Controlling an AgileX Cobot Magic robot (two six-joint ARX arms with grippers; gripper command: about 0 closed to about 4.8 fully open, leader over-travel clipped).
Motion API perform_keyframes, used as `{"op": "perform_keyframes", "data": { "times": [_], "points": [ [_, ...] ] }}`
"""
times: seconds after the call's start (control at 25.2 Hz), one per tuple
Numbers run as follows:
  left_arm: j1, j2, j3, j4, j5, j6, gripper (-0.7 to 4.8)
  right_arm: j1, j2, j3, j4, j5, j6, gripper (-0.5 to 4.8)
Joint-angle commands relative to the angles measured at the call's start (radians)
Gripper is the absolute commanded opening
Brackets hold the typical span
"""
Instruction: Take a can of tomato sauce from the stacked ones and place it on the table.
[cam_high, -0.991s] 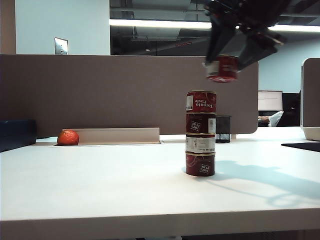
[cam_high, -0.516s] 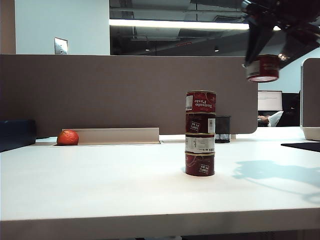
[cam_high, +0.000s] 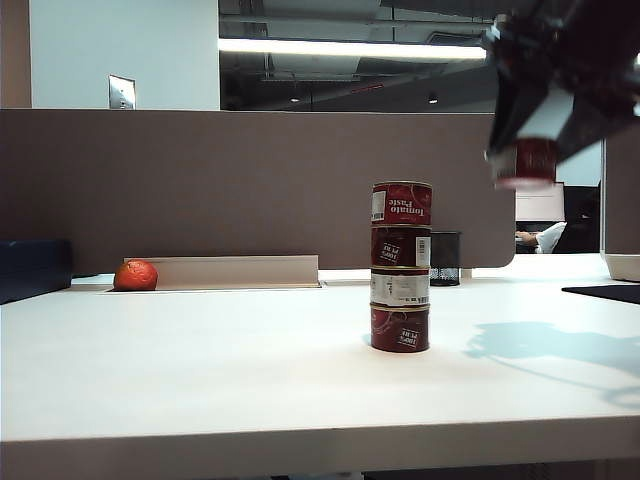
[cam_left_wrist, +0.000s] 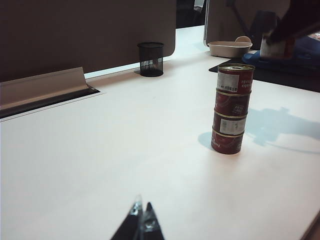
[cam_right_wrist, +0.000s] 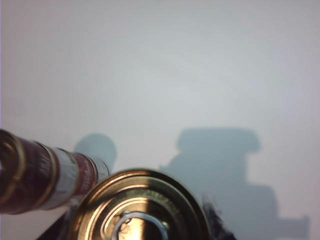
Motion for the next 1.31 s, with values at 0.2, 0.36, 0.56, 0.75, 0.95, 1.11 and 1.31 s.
{"op": "perform_keyframes", "data": {
  "times": [0.2, 0.36, 0.56, 0.75, 0.95, 1.11, 1.31],
  "points": [
    [0.001, 0.001, 0.003, 0.013, 0.004, -0.003, -0.06, 0.002, -0.004, -0.188, 0.254, 0.022, 0.034, 2.65],
    [0.001, 0.001, 0.003, 0.013, 0.004, -0.003, -0.06, 0.002, -0.004, -0.277, 0.411, 0.042, 0.034, 2.64],
    [0.001, 0.001, 0.003, 0.012, 0.004, -0.003, -0.06, 0.002, 0.003, -0.357, 0.553, 0.108, 0.034, 2.64],
    [0.001, 0.001, 0.003, 0.013, 0.004, -0.003, -0.06, 0.002, 0.055, -0.386, 0.621, 0.114, 0.034, 2.64],
    [0.001, 0.001, 0.003, 0.013, 0.004, -0.003, -0.06, 0.002, 0.106, -0.400, 0.636, 0.114, 0.034, 2.65],
    [0.001, 0.001, 0.003, 0.013, 0.004, -0.003, -0.06, 0.002, 0.146, -0.403, 0.649, 0.114, 0.034, 2.64],
    [0.001, 0.001, 0.003, 0.013, 0.004, -0.003, -0.06, 0.002, 0.183, -0.403, 0.662, 0.109, 0.034, 2.65]
  ]
}}
